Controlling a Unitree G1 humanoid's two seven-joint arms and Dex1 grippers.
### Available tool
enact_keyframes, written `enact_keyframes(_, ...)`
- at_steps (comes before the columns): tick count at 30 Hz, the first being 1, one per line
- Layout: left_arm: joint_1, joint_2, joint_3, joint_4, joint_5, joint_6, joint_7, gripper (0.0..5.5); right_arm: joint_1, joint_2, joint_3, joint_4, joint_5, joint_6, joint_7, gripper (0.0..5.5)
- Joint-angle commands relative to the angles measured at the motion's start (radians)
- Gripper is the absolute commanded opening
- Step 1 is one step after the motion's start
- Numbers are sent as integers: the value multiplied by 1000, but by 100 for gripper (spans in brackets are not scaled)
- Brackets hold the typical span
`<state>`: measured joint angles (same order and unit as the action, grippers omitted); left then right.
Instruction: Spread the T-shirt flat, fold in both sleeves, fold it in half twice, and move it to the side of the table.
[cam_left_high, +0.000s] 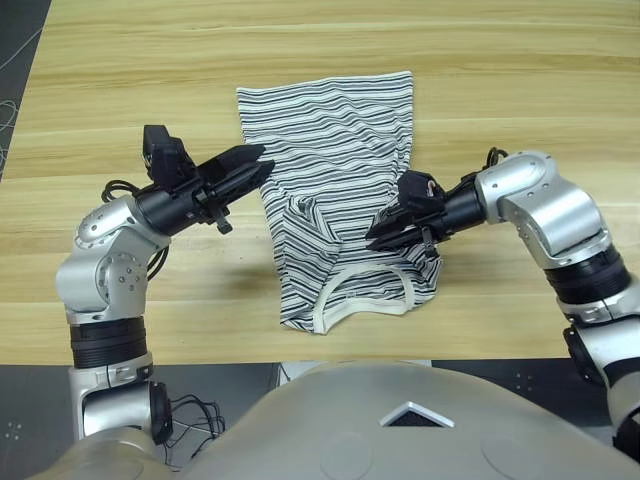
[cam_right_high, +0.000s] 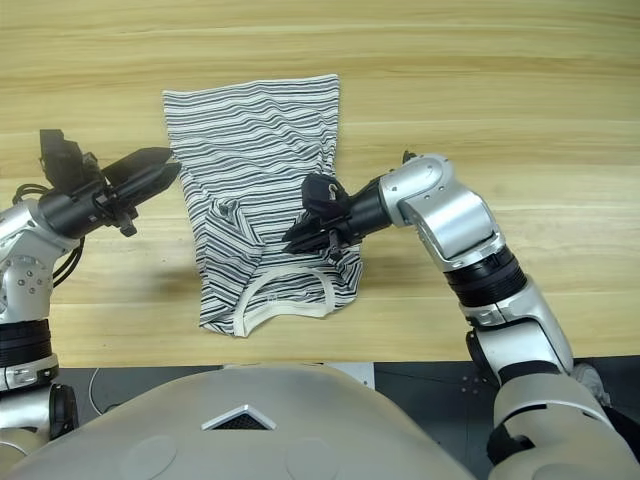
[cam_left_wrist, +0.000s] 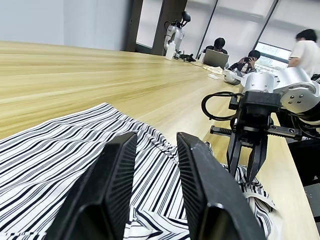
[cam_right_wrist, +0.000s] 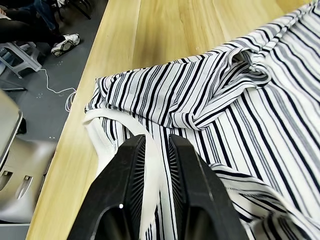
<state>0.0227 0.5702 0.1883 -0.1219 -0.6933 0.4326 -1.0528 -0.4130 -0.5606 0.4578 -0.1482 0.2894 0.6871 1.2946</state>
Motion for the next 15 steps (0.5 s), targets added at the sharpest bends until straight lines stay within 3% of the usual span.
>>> enact_keyframes(1, -24, 13, -10, 9, 9, 0, -14, 149, -23, -39, -31, -15, 17, 9, 0, 85)
enact_keyframes(5, -29, 12, -10, 9, 8, 0, -17, 149, -30, -92, -100, 23, 22, -20, -7, 85)
enact_keyframes(9, -24, 7, -9, 3, 7, -2, -14, 149, -79, -144, -189, 213, -43, -137, -62, 85)
enact_keyframes(15, -21, 9, -3, 5, 4, -5, -18, 149, -66, -190, -129, 453, -245, -410, -119, 85)
